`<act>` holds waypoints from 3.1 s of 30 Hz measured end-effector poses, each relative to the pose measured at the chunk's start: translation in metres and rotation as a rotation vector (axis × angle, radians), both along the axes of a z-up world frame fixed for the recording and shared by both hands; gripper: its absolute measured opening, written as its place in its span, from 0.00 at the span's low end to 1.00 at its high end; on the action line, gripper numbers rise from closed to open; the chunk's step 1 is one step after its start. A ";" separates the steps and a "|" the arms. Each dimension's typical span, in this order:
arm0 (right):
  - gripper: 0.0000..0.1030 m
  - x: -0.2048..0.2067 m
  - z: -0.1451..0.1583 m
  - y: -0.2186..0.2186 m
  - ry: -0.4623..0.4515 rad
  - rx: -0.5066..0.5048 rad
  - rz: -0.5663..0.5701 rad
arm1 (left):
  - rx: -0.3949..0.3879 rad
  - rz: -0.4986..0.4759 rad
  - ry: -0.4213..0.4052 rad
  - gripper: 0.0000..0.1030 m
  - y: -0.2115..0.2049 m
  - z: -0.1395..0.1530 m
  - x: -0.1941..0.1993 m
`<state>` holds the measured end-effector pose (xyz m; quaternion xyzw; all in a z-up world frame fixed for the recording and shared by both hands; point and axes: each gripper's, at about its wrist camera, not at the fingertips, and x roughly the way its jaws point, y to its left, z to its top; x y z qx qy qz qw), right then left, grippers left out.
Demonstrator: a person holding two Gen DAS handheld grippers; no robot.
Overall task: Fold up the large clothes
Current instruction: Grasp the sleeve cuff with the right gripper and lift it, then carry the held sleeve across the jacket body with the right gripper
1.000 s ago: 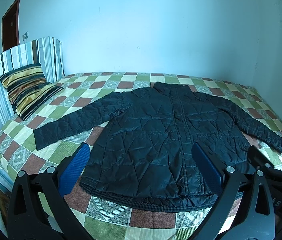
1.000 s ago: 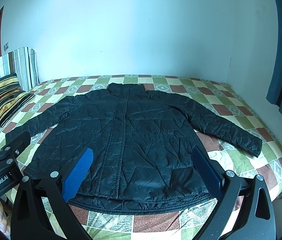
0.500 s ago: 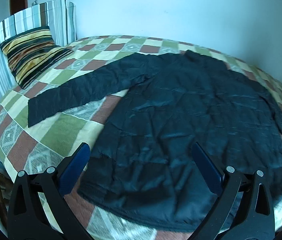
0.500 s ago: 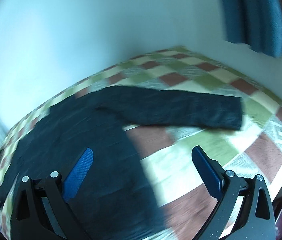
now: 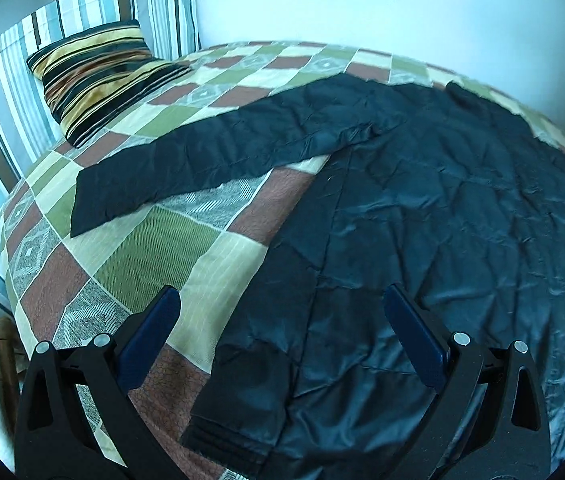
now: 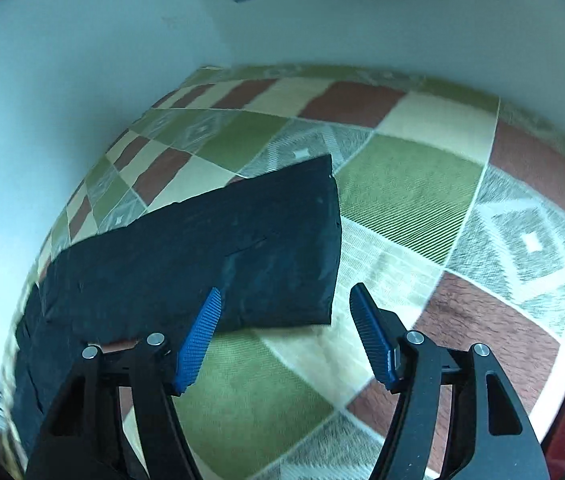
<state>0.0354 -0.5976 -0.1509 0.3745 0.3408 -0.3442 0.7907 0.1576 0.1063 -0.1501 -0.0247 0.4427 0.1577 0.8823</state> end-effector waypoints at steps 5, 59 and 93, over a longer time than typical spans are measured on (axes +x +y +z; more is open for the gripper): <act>0.65 0.015 -0.017 -0.011 -0.035 0.076 -0.011 | 0.040 0.001 0.028 0.98 -0.001 -0.008 0.004; 0.08 0.293 0.023 0.461 -0.070 -0.265 1.035 | 0.078 0.076 0.043 0.98 0.039 -0.051 0.014; 0.47 0.283 0.026 0.505 -0.089 -0.127 1.259 | 0.059 0.074 0.037 0.98 0.039 -0.055 0.014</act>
